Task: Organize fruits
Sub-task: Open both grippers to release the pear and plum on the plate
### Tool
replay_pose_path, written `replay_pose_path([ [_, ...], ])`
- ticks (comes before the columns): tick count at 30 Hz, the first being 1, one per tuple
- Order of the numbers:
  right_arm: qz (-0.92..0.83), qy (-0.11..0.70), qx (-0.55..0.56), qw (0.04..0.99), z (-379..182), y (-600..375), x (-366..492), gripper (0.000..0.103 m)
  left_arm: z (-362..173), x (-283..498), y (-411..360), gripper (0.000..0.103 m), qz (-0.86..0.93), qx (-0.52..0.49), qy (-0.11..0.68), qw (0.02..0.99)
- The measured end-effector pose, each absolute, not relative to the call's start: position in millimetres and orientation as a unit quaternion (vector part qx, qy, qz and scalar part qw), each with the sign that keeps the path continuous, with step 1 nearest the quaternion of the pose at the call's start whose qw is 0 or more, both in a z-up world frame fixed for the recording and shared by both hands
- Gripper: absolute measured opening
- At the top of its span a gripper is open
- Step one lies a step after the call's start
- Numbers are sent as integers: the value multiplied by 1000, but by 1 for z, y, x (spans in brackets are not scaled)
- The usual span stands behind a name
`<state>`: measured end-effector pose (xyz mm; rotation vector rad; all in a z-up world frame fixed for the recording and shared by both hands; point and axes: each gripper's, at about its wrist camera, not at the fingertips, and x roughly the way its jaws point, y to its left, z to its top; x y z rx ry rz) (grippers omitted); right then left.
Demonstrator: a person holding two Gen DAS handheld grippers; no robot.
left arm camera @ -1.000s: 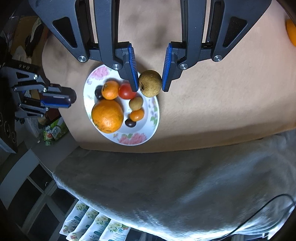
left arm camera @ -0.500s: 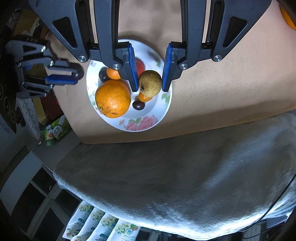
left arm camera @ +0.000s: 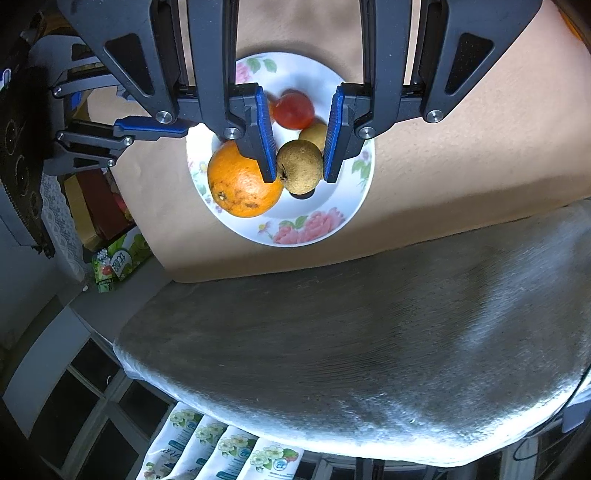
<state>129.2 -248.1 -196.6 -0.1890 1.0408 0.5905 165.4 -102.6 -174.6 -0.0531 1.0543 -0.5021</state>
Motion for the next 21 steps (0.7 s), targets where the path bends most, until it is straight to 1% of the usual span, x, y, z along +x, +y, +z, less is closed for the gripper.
replay_pose_path([
  [13, 276, 493, -95, 820, -200, -243, 130, 24, -170, 165, -113, 24, -242, -7, 496, 834],
  [14, 276, 492, -95, 820, -199, -243, 131, 25, -170, 165, -114, 24, -242, -6, 496, 834],
  [15, 276, 491, -95, 821, -199, -243, 130, 31, -170, 165, -114, 24, -241, -6, 496, 834],
  [16, 274, 489, -94, 823, -198, -243, 130, 40, -170, 165, -114, 24, -240, -5, 495, 835],
  [18, 274, 484, -92, 826, -196, -244, 130, 50, -169, 164, -114, 25, -238, -6, 495, 835],
  [20, 274, 482, -89, 828, -194, -244, 131, 50, -169, 164, -113, 25, -238, -6, 495, 836],
  [21, 273, 481, -89, 828, -194, -244, 131, 50, -169, 164, -113, 29, -237, -6, 494, 836],
])
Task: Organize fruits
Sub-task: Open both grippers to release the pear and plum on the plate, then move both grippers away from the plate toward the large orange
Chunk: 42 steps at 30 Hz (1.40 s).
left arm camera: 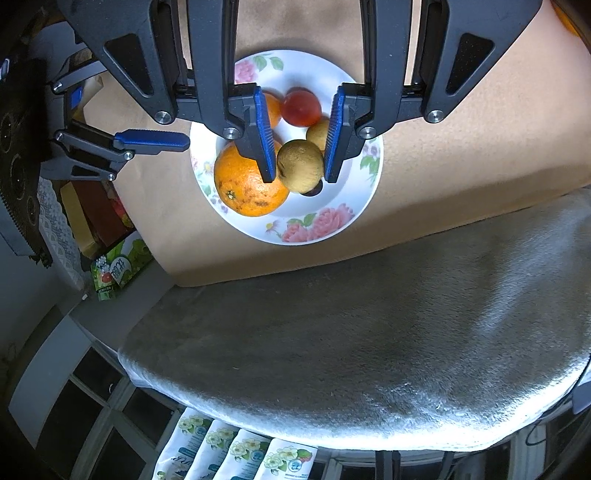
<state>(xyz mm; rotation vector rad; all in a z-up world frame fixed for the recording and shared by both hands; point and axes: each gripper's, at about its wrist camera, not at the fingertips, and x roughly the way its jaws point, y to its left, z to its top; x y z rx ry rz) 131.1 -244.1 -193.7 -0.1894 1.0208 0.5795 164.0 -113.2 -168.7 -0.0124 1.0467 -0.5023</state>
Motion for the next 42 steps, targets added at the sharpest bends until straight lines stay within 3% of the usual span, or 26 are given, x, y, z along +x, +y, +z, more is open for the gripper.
replay_pose_path([
  [4, 270, 481, -91, 829, -193, -245, 131, 53, -167, 162, -113, 32, -236, -4, 492, 838],
  [5, 270, 480, -92, 830, -192, -245, 130, 58, -166, 162, -113, 35, -236, -3, 491, 838],
  [7, 271, 477, -94, 831, -192, -244, 129, 64, -164, 161, -113, 52, -235, -2, 488, 840],
  [12, 271, 476, -92, 832, -190, -245, 129, 68, -161, 159, -115, 69, -229, -1, 484, 845],
  [16, 267, 478, -90, 832, -189, -245, 129, 73, -160, 159, -116, 76, -216, 7, 484, 848],
  [42, 278, 492, -68, 822, -190, -232, 122, 74, -135, 131, -77, 77, -171, -5, 457, 873],
])
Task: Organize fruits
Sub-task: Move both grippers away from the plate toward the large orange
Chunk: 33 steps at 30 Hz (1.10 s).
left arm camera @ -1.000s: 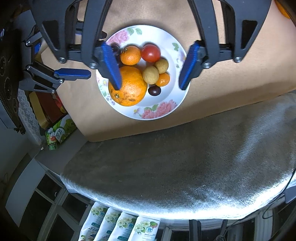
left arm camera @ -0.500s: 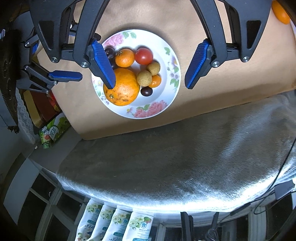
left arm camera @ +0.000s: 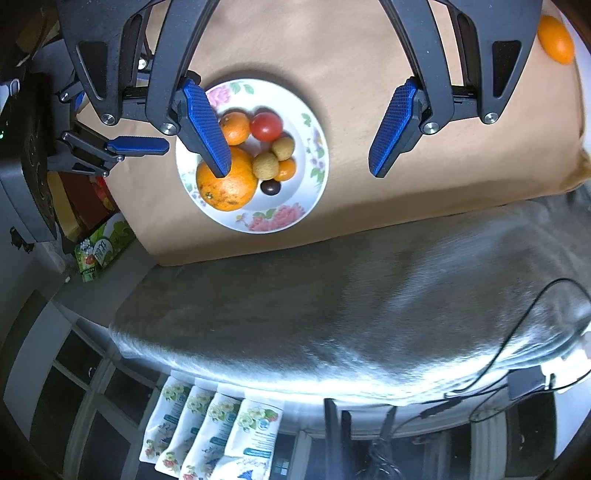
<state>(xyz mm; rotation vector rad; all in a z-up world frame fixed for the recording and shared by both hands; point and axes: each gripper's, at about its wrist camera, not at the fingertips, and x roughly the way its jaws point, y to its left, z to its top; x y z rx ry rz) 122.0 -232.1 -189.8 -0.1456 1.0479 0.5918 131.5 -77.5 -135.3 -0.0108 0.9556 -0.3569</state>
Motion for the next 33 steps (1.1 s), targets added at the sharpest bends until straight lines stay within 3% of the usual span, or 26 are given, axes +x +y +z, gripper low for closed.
replay_pose_path([
  [33, 357, 466, -112, 802, -163, -107, 120, 74, -118, 52, 65, 77, -13, -81, 423, 902],
])
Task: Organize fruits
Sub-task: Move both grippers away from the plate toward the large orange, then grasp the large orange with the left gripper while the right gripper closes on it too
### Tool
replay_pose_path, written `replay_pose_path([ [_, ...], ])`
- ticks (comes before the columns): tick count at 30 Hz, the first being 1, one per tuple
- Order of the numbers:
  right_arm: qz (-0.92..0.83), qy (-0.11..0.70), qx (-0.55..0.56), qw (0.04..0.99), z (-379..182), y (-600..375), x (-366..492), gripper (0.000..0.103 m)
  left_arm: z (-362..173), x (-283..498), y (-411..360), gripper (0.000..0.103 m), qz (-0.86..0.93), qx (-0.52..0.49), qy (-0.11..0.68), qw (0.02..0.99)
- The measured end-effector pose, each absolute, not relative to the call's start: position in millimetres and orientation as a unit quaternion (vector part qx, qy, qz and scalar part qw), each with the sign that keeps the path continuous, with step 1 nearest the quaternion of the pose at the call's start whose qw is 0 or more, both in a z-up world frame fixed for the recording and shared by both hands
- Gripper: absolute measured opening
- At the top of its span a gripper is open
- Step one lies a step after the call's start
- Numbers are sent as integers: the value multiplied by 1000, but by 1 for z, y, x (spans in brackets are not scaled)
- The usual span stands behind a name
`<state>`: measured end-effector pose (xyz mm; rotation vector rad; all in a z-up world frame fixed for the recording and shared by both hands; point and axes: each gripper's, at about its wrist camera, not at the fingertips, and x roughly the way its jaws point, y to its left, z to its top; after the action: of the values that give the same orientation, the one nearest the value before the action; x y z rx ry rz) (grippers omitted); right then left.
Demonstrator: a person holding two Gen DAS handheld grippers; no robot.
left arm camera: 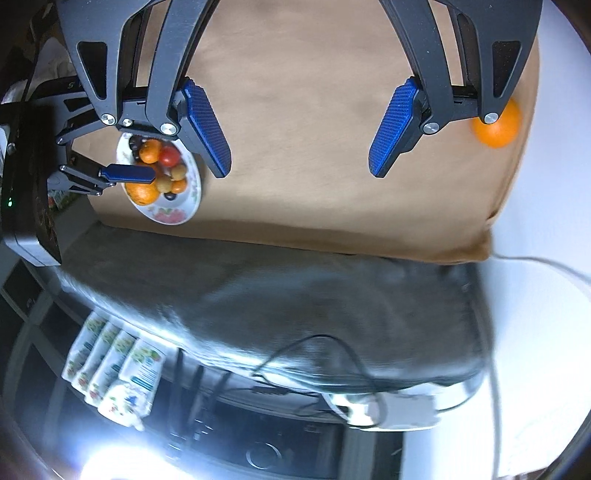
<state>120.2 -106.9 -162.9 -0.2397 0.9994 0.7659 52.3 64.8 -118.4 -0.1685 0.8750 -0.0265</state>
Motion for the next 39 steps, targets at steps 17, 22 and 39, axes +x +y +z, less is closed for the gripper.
replay_pose_path([
  [17, 456, 468, -96, 751, -163, 3, 127, 74, -134, 2, 157, 77, 91, -149, 419, 891],
  [22, 483, 472, -96, 731, -169, 39, 130, 74, -147, -14, 182, 77, 122, -187, 419, 880],
  [39, 563, 507, -111, 643, -217, 168, 125, 74, -207, -39, 240, 77, 179, -271, 416, 850],
])
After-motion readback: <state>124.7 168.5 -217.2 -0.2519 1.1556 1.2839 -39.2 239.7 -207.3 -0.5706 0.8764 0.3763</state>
